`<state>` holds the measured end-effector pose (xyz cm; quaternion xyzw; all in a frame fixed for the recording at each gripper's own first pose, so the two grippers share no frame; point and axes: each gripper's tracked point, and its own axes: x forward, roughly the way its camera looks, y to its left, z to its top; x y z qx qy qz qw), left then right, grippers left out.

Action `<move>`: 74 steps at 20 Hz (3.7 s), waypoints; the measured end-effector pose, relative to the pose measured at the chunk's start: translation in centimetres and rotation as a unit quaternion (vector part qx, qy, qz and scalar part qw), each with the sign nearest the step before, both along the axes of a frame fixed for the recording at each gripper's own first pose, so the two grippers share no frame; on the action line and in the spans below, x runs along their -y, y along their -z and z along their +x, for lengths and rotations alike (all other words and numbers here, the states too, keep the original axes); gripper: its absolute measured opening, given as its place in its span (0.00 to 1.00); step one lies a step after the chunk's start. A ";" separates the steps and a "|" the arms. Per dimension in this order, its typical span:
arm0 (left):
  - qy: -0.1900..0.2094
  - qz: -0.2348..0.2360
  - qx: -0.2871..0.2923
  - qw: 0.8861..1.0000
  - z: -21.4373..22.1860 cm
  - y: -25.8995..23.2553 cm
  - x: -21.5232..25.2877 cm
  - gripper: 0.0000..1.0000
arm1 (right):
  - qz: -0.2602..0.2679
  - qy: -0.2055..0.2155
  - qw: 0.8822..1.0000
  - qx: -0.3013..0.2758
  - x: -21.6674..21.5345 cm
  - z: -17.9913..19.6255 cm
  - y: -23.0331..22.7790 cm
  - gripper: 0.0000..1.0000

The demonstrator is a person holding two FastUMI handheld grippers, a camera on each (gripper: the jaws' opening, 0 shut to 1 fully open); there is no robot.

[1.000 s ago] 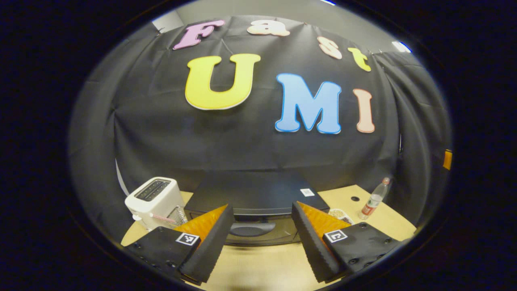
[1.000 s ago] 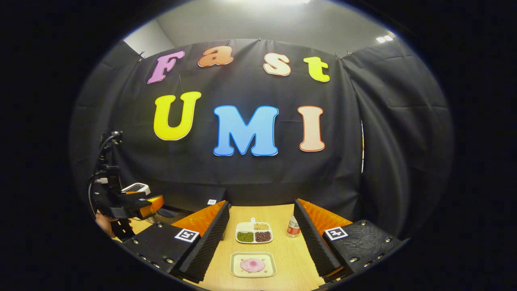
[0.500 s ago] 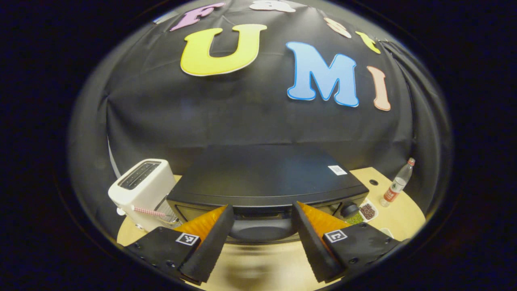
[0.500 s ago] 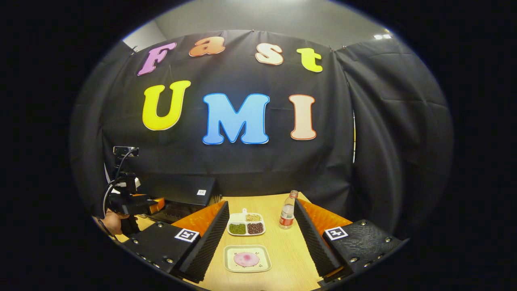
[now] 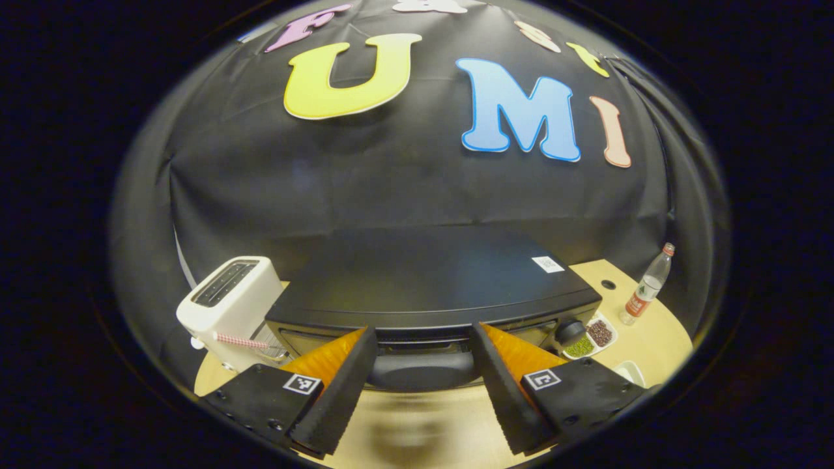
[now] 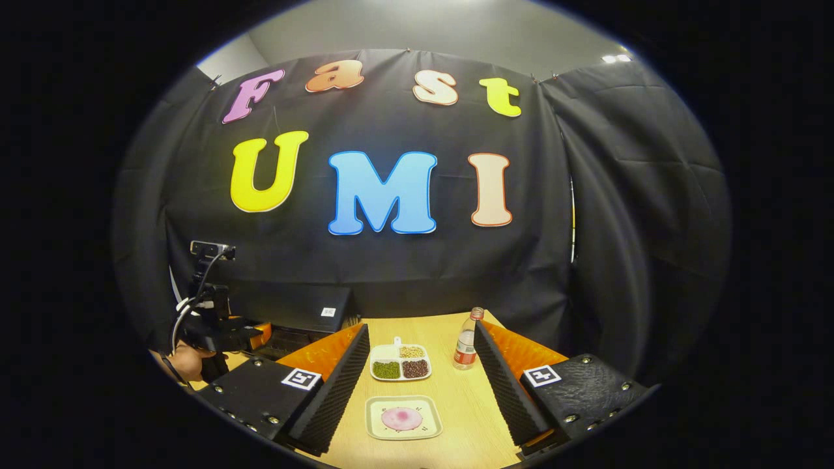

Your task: Open the electric oven with the left hand, put the food in, and close the electric oven.

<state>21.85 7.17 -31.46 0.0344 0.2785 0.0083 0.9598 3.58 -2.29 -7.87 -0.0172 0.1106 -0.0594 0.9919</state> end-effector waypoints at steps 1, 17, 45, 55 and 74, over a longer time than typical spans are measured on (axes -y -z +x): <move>0.000 0.001 -0.001 1.000 -0.5 0.0 0.1 0.97 | 0.001 -0.005 1.000 0.001 -0.2 -0.1 0.0 0.97; -0.007 0.010 -0.049 0.999 -9.8 3.8 0.5 0.93 | 0.004 -0.026 1.000 0.000 -0.3 -1.8 0.2 0.98; -0.008 -0.042 0.158 0.987 -12.2 -17.9 3.6 1.00 | 0.083 -0.090 0.958 -0.258 3.5 1.5 14.2 0.98; -0.011 -0.057 0.196 0.979 -15.1 -22.4 4.4 1.00 | 0.117 -0.032 0.884 -0.451 7.3 2.9 27.0 0.99; -0.060 -0.039 0.166 0.983 -17.5 -21.2 0.1 0.97 | 0.015 -0.041 0.839 -0.543 8.2 5.3 34.9 0.92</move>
